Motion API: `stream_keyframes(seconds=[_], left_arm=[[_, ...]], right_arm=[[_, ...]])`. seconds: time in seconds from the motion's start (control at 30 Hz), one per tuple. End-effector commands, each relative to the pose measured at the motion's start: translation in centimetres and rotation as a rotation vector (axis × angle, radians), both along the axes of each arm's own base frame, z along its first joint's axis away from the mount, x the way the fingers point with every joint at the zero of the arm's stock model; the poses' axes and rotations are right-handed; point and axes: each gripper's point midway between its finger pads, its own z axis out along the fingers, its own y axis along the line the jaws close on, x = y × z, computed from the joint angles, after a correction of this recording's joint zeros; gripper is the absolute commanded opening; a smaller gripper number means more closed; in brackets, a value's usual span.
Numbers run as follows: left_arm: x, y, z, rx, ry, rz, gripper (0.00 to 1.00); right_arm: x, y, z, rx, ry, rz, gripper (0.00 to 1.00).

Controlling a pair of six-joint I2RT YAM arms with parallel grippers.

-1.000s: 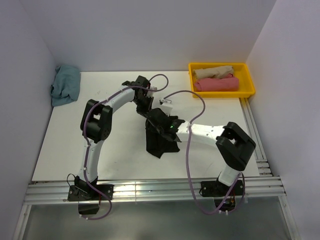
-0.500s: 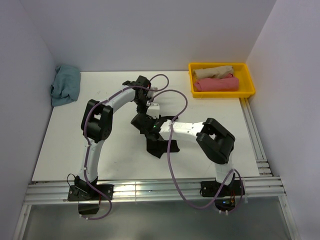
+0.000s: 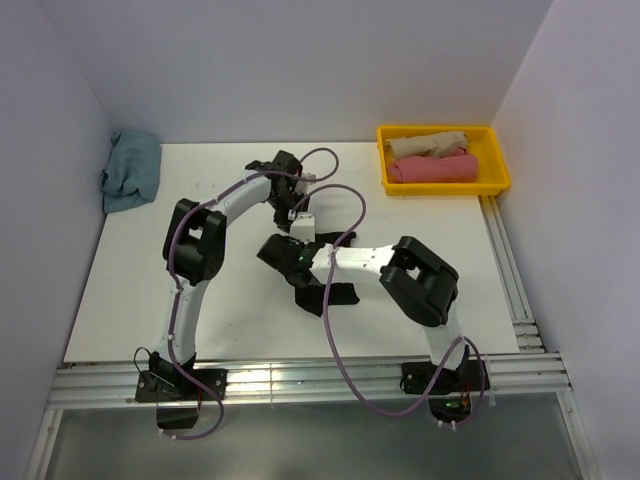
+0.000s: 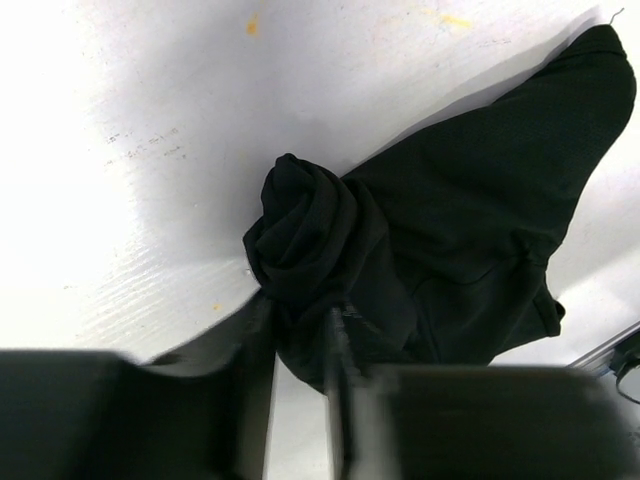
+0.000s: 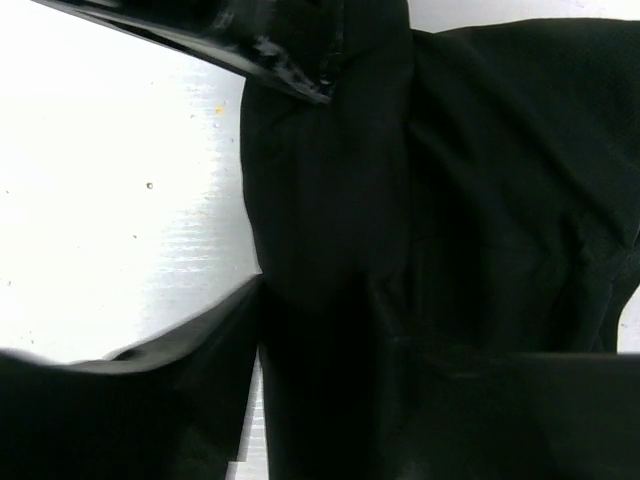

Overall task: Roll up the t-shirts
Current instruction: Roll the tshirt

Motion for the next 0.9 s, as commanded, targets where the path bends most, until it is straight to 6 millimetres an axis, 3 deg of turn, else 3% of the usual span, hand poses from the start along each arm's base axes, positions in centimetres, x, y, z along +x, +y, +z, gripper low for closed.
stream_keyframes(seconds=[0.0, 0.1, 0.17, 0.2, 0.33, 0.37, 0.4, 0.43, 0.47, 0.5, 0.57, 0.6, 0.87], left_arm=[[0.6, -0.9, 0.6, -0.024, -0.026, -0.034, 0.31], [1.1, -1.5, 2.1, -0.083, -0.040, -0.047, 0.56], [1.8, -1.7, 3.5, -0.127, -0.062, -0.053, 0.63], [1.8, -2.1, 4.3, -0.168, -0.061, -0.063, 0.69], [2.8, -1.9, 7.1, -0.277, -0.098, -0.067, 0.76], [3.2, -1.3, 7.2, -0.292, -0.099, -0.046, 0.77], [3.2, -1.2, 7.4, -0.316, -0.096, -0.047, 0.78], [3.1, -0.6, 7.4, -0.342, -0.083, -0.040, 0.78], [3.4, -0.5, 7.5, -0.357, -0.093, -0.038, 0.78], [3.3, -0.3, 7.4, -0.367, -0.092, -0.037, 0.78], [2.7, 0.0, 7.2, -0.403, -0.076, -0.060, 0.80], [2.4, 0.0, 6.9, -0.414, -0.064, -0.071, 0.80], [-0.2, -0.3, 2.9, -0.473, 0.024, -0.095, 0.83]], right_arm=[[-1.2, -0.5, -1.3, -0.006, 0.037, -0.007, 0.46], [-1.5, -0.1, -0.9, 0.068, 0.040, 0.001, 0.43], [-1.8, -0.6, -1.4, 0.097, 0.054, -0.002, 0.43], [-1.7, 0.3, -0.6, 0.173, 0.052, 0.015, 0.43], [-1.7, 0.2, -0.2, 0.365, 0.073, 0.021, 0.40], [-2.6, -1.0, -1.6, 0.379, 0.105, 0.009, 0.39], [-1.7, -0.3, -0.2, 0.496, 0.091, 0.019, 0.38], [-1.7, -0.5, -0.2, 0.543, 0.097, 0.020, 0.38], [-2.6, -1.8, -1.6, 0.559, 0.127, 0.008, 0.38], [-1.9, -1.1, -0.4, 0.661, 0.102, 0.011, 0.38], [-2.4, -2.5, -1.5, 0.738, 0.150, -0.009, 0.37], [-1.8, -2.3, -1.0, 0.792, 0.130, -0.003, 0.37], [-2.1, -3.2, -2.4, 1.014, 0.205, -0.030, 0.36]])
